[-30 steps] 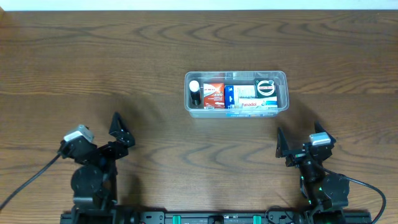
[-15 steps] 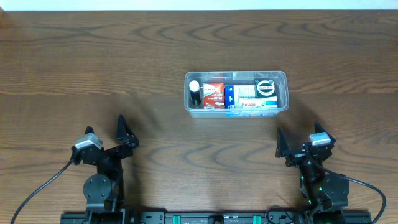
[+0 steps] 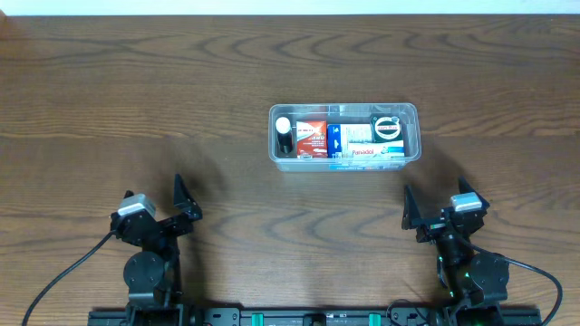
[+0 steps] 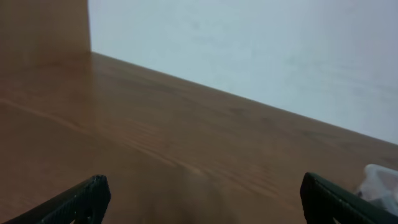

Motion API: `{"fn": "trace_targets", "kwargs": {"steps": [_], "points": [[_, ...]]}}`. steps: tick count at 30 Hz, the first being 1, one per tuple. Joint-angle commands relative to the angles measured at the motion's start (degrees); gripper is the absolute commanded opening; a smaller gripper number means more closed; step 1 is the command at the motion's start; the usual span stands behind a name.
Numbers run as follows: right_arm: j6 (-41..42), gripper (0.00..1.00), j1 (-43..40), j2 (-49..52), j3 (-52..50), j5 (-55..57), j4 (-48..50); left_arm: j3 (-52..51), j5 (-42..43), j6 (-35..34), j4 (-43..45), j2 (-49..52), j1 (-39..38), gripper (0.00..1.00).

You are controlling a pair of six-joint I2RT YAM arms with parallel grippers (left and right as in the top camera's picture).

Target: Pack container

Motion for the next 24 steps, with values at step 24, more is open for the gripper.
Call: {"fn": "trace_targets", "kwargs": {"steps": [24], "points": [[-0.61,0.99,-1.09,-0.35,-0.11,-0.22,-0.22,-3.17,9.94,12.87,-2.08,-1.92,1.03,0.98]]}}
